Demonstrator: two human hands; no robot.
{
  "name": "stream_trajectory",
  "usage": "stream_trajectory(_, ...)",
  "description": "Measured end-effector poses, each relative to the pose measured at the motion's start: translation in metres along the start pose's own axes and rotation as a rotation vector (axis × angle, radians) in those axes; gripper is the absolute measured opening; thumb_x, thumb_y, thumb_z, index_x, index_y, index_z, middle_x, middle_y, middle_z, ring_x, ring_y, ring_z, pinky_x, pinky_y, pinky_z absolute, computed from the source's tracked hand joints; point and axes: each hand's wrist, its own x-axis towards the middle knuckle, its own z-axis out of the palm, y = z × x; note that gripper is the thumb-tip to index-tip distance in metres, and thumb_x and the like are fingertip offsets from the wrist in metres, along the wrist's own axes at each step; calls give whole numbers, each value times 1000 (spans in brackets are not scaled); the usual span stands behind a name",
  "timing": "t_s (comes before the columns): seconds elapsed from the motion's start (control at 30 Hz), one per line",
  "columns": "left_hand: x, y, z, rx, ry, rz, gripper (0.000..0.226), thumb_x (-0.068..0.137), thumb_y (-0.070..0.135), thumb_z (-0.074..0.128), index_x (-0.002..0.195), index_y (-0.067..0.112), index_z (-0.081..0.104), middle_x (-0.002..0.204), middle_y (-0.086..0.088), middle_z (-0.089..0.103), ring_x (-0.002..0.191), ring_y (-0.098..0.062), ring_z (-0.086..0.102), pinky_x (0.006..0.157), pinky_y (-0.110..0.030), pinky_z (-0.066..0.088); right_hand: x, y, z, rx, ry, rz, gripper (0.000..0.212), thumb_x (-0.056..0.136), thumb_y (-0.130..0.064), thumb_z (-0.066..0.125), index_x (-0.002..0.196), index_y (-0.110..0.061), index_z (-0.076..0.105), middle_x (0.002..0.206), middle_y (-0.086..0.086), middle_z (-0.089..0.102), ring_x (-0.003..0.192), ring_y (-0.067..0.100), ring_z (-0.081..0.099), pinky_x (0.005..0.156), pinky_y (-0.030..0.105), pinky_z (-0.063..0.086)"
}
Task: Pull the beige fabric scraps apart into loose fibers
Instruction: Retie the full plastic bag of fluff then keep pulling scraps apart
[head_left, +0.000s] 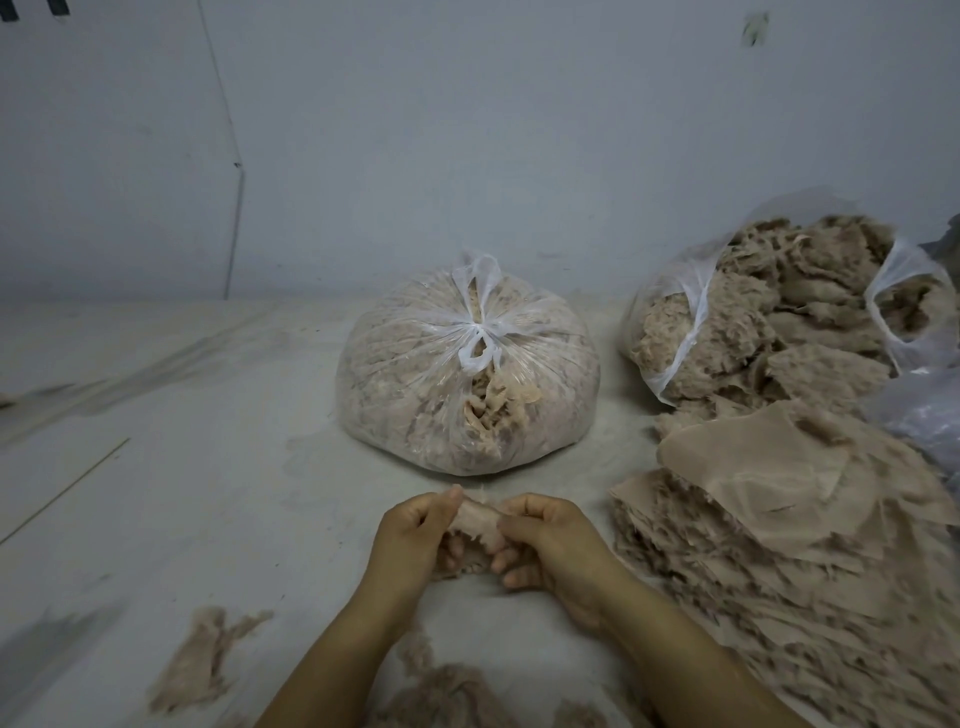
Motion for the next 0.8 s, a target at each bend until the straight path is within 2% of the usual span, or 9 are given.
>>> stream_trajectory(0.07,0,0,0,59,7,21,43,91,35,55,53,15,55,46,1,50,43,-9,44,45,-17,38,1,1,-1,-47,34,8,16,89,2,49,88,-9,60,58,4,64,49,11,59,43,22,48)
stream_trajectory(0.17,2,-2,-2,77,51,32,39,90,34,57,61,8,52,46,1,51,44,-9,44,46,-17,38,3,3,-4,-77,72,1,21,85,7,47,87,-12,54,57,5,63,52,16,60,46,26,50)
stream_trajectory(0.3,4,-1,-3,-4,112,18,23,89,13,62,75,10,45,61,-8,55,49,-11,56,50,-25,48,2,7,-5,-56,38,-82,23,85,9,49,81,-13,49,57,4,63,56,18,62,48,26,51)
stream_trajectory(0.37,3,0,-5,34,90,47,24,89,4,60,71,10,46,62,-5,54,52,-10,53,51,-24,47,1,6,-5,-66,3,-148,29,85,10,47,75,-15,58,59,5,63,56,16,62,50,24,51)
stream_trajectory(0.47,3,2,-10,32,10,22,23,88,-8,53,74,7,64,73,-4,68,60,-11,57,58,-24,49,1,6,-5,-114,-20,-181,47,86,10,44,68,-20,74,58,4,64,51,12,58,53,21,50)
stream_trajectory(0.57,3,2,-14,43,-64,-16,20,88,-2,59,90,12,73,86,-5,74,72,-14,67,65,-20,53,1,8,-6,-139,4,-152,46,87,8,44,86,-26,76,56,4,63,48,11,56,52,21,50)
stream_trajectory(0.67,4,0,-19,48,-138,-22,27,78,0,72,95,22,71,94,2,74,87,-12,70,73,-19,54,2,8,-7,-116,20,-127,44,89,7,45,106,-28,67,57,5,62,49,11,55,52,22,50)
stream_trajectory(0.73,6,-2,-23,122,-170,-11,37,72,-1,77,96,27,70,97,7,73,90,-6,69,74,-17,53,2,8,-7,-143,10,-132,45,89,7,44,105,-27,67,58,4,61,50,10,55,52,21,50)
stream_trajectory(0.8,7,-4,-25,202,-206,-2,41,72,0,78,103,24,68,101,10,70,91,-1,67,75,-14,51,0,10,-5,-205,11,-114,45,90,7,43,100,-29,68,57,3,60,51,9,55,53,21,51)
